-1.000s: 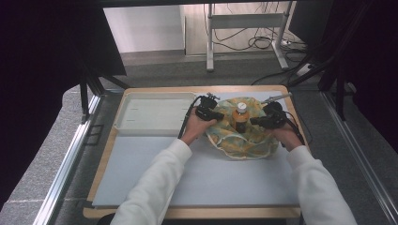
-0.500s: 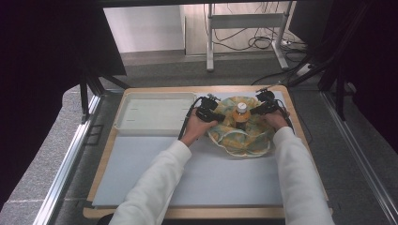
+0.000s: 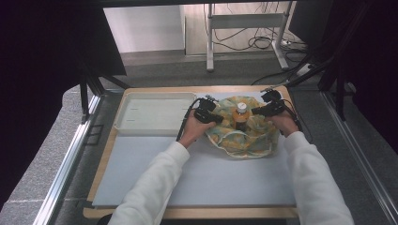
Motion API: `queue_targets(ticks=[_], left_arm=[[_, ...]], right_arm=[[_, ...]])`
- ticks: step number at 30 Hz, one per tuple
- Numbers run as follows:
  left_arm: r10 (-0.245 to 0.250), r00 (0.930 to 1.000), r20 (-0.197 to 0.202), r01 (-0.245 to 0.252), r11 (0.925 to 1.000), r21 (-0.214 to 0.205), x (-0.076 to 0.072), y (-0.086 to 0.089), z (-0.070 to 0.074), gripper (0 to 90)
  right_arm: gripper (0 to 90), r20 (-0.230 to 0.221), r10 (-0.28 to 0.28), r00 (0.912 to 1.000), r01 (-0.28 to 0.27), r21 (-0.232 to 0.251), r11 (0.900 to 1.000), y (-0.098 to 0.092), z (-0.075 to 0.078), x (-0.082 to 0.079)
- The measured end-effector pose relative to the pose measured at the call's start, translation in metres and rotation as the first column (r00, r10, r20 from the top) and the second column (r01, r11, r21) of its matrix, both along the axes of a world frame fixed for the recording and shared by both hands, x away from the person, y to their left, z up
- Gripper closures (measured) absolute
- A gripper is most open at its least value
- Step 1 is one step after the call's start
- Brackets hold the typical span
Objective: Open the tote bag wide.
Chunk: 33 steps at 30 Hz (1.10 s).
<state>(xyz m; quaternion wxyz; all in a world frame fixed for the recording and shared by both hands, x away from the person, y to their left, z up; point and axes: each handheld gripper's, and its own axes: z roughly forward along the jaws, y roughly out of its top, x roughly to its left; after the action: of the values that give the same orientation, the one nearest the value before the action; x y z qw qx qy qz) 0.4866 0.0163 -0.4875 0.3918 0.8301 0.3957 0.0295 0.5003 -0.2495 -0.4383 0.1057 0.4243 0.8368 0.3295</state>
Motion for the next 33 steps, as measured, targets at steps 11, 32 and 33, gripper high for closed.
queue_targets(ticks=[11,32,33], left_arm=[[-0.003,1.0,-0.007,0.003,1.0,-0.007,-0.002,-0.002,-0.004,89.8],[-0.014,0.9998,-0.012,0.013,0.9996,-0.023,-0.003,-0.001,-0.005,89.8],[-0.012,0.9998,-0.014,0.012,0.9996,-0.025,-0.003,-0.001,-0.005,89.8]], right_arm=[[89.4,-0.074,0.123,0.9896,-0.125,-0.02,0.992,0.01,-0.014,-0.028],[89.5,-0.091,-0.189,0.9778,0.181,-0.086,0.9797,-0.011,-0.064,0.042],[89.5,-0.093,-0.191,0.9772,0.183,-0.085,0.9794,-0.011,-0.064,0.043]])
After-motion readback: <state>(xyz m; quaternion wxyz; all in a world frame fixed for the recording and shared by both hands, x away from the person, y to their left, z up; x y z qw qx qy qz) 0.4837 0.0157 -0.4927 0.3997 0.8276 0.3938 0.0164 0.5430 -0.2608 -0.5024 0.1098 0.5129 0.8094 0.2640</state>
